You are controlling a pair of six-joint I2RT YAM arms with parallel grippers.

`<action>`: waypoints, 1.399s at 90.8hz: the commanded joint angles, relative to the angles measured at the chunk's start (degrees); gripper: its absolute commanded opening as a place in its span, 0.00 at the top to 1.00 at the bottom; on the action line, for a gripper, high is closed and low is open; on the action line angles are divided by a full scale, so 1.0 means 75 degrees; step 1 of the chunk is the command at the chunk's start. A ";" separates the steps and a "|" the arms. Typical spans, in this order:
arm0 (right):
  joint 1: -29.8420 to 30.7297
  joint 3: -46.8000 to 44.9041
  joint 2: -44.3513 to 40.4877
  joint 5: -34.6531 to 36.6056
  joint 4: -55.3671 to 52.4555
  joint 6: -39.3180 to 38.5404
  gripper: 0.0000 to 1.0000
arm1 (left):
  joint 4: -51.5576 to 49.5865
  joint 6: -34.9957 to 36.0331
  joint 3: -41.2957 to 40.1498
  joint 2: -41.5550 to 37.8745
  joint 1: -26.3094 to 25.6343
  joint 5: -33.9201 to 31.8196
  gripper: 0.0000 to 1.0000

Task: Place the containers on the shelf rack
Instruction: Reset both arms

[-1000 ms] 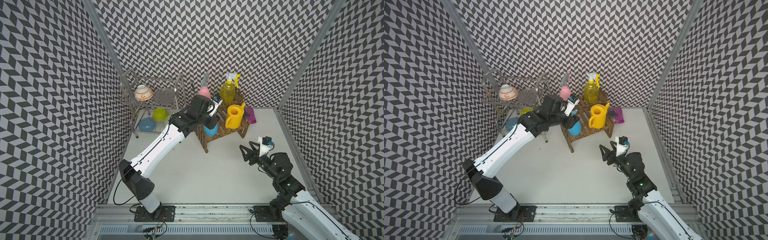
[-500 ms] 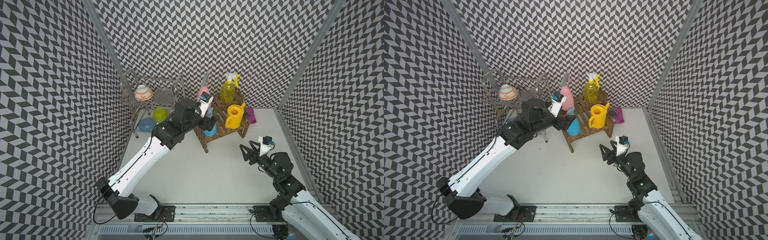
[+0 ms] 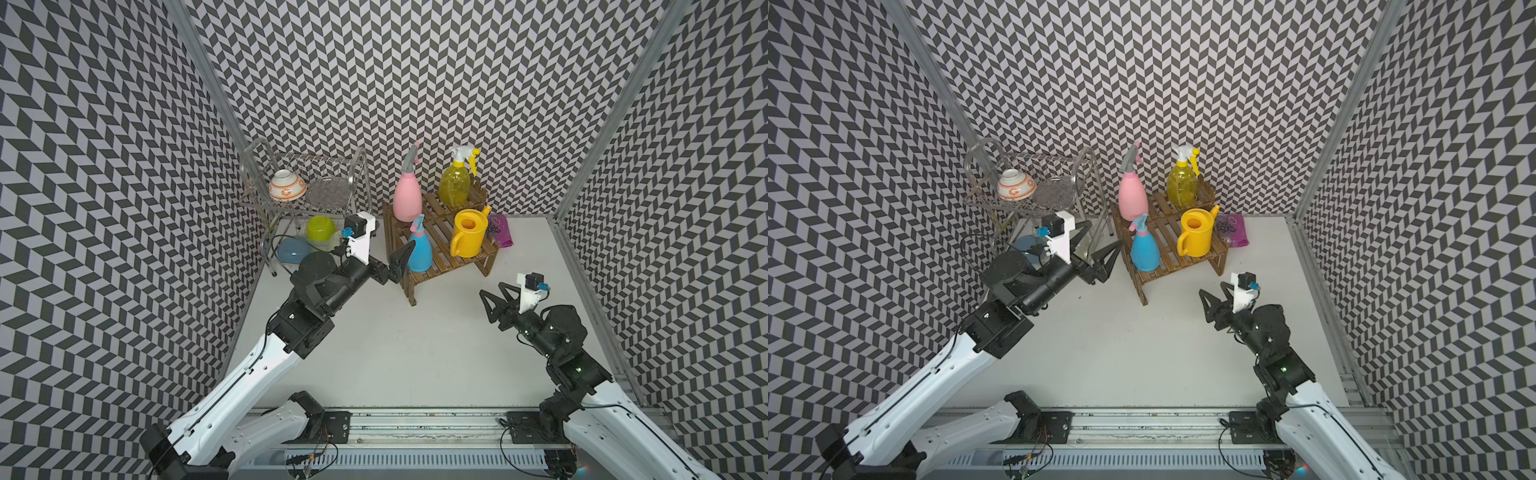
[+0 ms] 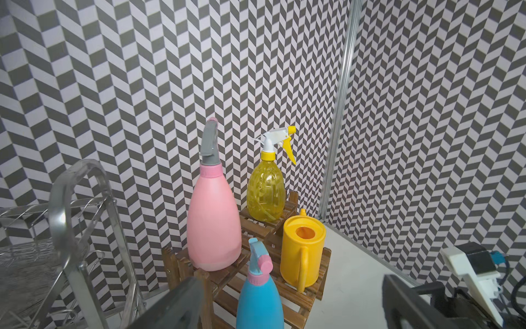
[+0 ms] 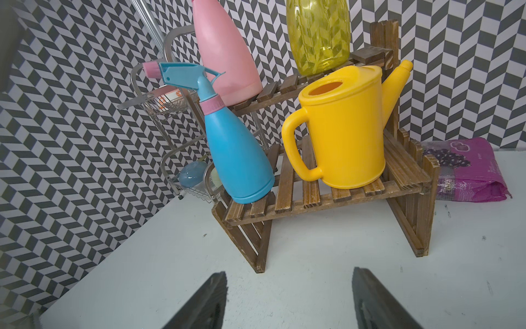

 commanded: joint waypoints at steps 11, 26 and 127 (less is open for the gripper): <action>-0.0041 0.0218 -0.0164 -0.0065 0.0334 -0.0032 0.28 | 0.1444 -0.0659 -0.1607 -0.1006 0.0057 -0.0879 0.00; -0.0046 0.0241 -0.0159 -0.0122 0.0407 -0.0009 0.28 | 0.1606 -0.0771 -0.2999 -0.1769 0.0057 -0.1383 0.00; -0.2341 -0.2096 0.1361 0.3625 0.4125 0.0378 0.00 | 0.0769 -0.0220 -0.5957 -0.4051 0.0060 -0.3701 0.00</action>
